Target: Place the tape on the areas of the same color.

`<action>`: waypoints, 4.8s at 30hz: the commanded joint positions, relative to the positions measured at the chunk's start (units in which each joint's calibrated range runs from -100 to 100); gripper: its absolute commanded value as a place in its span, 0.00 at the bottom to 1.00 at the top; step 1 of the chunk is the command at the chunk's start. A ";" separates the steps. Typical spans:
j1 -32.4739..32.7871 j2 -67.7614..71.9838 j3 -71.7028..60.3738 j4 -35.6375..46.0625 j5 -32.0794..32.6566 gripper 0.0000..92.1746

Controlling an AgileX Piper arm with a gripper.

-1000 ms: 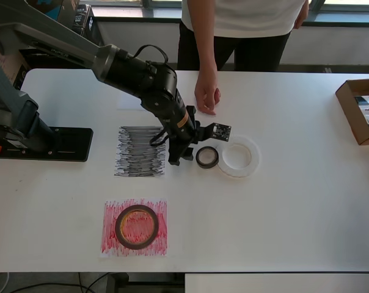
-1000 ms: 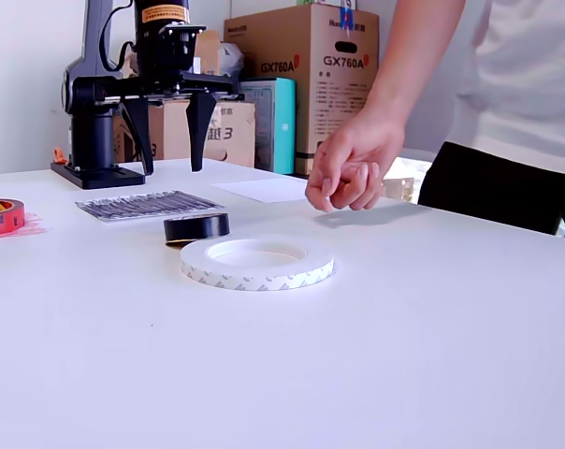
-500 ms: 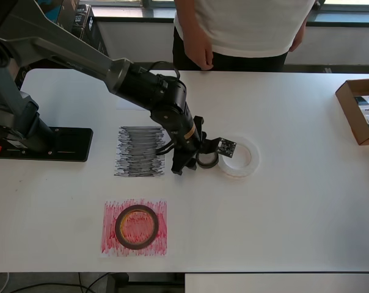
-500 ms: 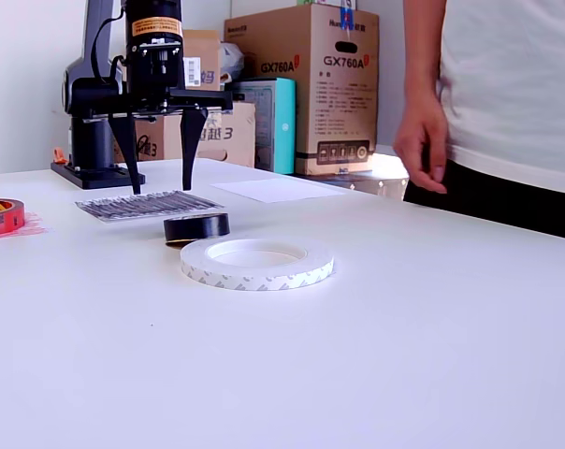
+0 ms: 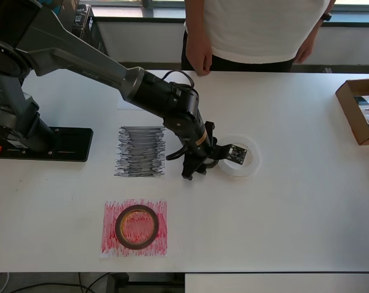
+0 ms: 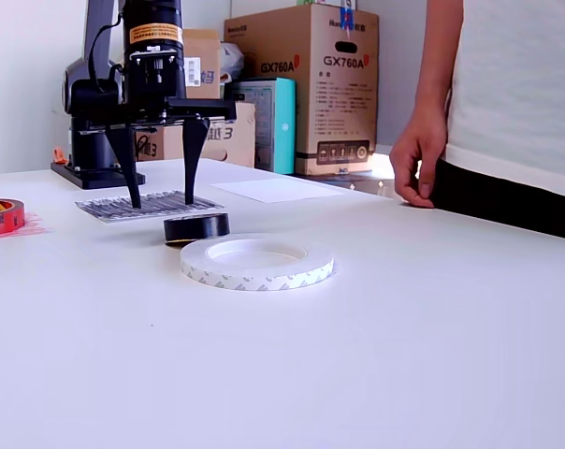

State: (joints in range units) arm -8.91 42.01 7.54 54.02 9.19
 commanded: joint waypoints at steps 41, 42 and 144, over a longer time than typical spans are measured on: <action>-0.08 -5.25 3.77 2.19 -4.68 0.01; 0.55 -6.47 5.04 2.79 -4.68 0.01; 2.13 4.95 -19.13 11.53 2.28 0.55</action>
State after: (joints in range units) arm -7.82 43.65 -6.83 62.66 10.58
